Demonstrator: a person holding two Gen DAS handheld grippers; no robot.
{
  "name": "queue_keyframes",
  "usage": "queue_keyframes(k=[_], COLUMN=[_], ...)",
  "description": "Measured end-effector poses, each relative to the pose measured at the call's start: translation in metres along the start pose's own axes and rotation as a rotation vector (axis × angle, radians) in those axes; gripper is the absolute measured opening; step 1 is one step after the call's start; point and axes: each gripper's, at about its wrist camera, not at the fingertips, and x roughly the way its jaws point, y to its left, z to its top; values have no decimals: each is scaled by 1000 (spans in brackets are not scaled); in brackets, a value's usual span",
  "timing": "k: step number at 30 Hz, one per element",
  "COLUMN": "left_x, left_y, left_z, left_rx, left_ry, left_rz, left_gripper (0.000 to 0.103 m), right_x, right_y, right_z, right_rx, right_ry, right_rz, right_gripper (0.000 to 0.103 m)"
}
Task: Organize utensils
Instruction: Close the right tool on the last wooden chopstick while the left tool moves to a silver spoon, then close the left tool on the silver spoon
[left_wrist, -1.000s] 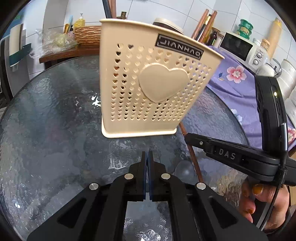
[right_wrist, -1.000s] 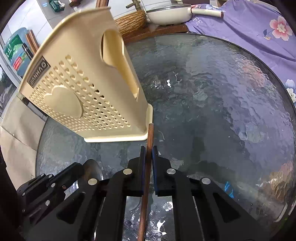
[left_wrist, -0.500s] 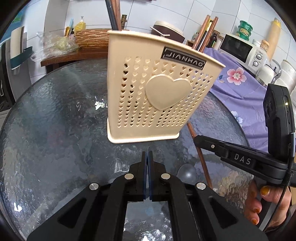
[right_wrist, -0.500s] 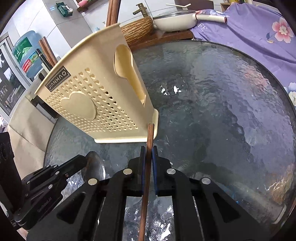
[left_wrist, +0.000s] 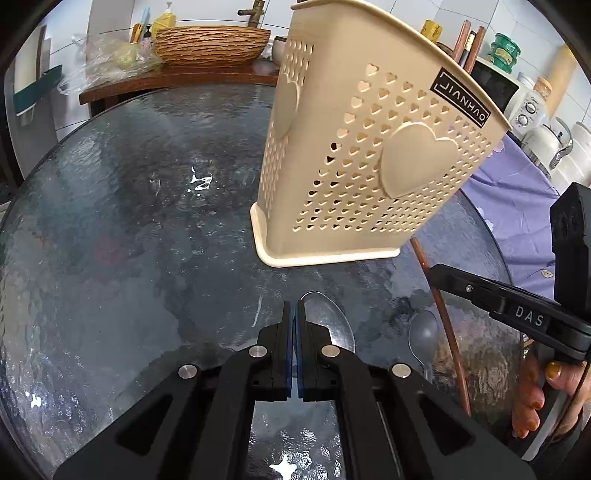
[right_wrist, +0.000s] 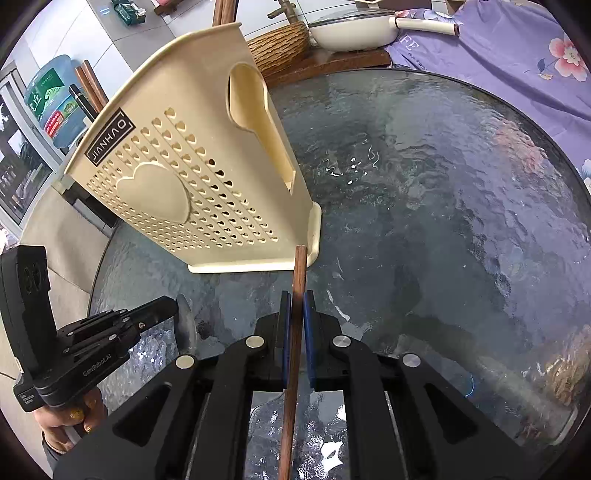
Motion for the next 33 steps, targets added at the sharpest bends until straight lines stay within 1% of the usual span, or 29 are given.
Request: queue_keyframes(k=[2, 4, 5, 6, 8, 10, 13, 17, 20, 26, 31, 33], left_x=[-3, -7, -10, -15, -20, -20, -12, 0, 7, 15, 21, 21], left_y=[-2, -7, -11, -12, -22, -32, -46, -56, -56, -59, -63, -65], left_z=[-1, -2, -3, -4, -6, -9, -14, -16, -14, -13, -11, -11], left_rx=[1, 2, 4, 5, 22, 51, 90, 112, 100, 92, 95, 91], left_ry=[-11, -33, -51, -67, -97, -95, -64, -29, -13, 7, 12, 12], left_rz=[11, 49, 75, 100, 163, 224, 276, 285, 298, 335, 345, 339], left_gripper=[3, 17, 37, 51, 55, 56, 57, 57, 54, 52, 44, 37], right_x=[0, -1, -1, -2, -4, -8, -14, -16, -17, -14, -13, -13], right_y=[0, 0, 0, -1, -2, -4, -5, -7, -8, -5, -4, -3], right_z=[0, 0, 0, 0, 1, 3, 4, 5, 5, 3, 3, 2], right_rx=[-4, -7, -10, -11, -10, -8, -12, -17, -17, -20, -22, -24], right_ry=[-1, -3, -4, -6, -11, -20, -32, -33, -30, -27, -23, -23], right_rz=[-2, -3, -3, -4, -2, 3, 13, 11, 10, 12, 10, 9], right_gripper=[7, 7, 7, 7, 7, 7, 7, 8, 8, 8, 8, 8])
